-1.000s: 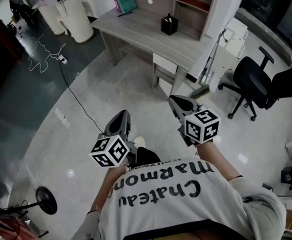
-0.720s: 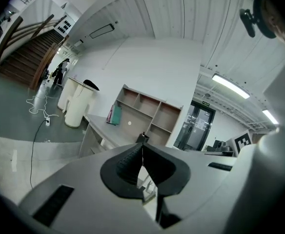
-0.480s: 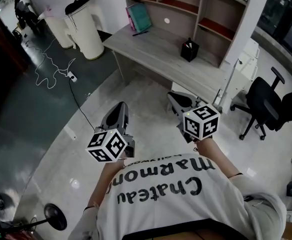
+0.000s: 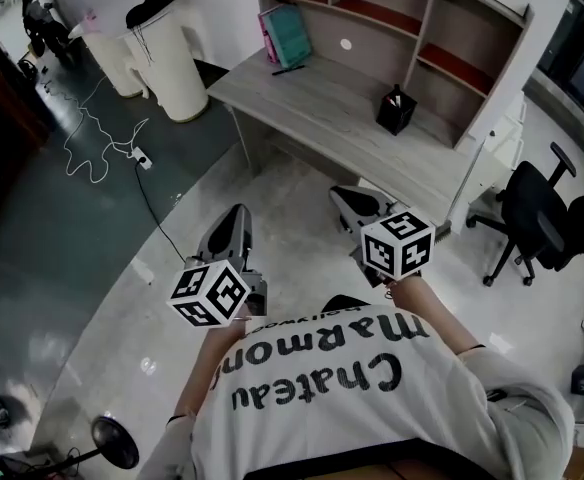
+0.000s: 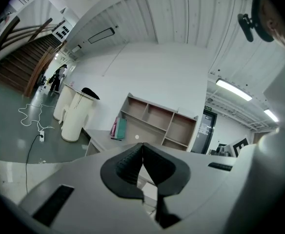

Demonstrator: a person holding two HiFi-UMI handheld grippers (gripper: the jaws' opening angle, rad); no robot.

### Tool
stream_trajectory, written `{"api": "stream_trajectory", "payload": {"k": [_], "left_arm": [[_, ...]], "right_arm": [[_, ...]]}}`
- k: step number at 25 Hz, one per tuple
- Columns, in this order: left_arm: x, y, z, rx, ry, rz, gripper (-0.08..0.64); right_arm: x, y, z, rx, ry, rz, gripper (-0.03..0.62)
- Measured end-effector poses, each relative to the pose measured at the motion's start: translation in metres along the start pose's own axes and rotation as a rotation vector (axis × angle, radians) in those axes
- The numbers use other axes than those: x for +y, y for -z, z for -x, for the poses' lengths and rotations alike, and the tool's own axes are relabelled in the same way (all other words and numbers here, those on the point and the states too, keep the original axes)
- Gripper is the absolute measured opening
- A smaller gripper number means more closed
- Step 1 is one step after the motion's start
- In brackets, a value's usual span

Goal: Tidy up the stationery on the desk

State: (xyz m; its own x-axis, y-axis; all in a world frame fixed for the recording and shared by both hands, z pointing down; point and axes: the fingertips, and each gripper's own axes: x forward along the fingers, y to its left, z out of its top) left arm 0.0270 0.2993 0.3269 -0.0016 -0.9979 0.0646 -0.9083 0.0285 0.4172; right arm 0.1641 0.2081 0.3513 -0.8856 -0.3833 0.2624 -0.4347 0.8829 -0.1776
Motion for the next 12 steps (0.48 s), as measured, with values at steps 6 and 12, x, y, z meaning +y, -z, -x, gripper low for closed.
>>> {"api": "stream_trajectory", "payload": {"k": [6,12], "left_arm": [[0.024,0.013,-0.024,0.022,-0.023,0.046,0.015],[0.045,0.013,-0.07,0.054,-0.033,0.026,0.015]], "right_arm": [[-0.016,0.009,-0.027,0.043,-0.004,0.009,0.015],[-0.062,0.002,-0.074,0.048,0.012,-0.057,0.015]]}}
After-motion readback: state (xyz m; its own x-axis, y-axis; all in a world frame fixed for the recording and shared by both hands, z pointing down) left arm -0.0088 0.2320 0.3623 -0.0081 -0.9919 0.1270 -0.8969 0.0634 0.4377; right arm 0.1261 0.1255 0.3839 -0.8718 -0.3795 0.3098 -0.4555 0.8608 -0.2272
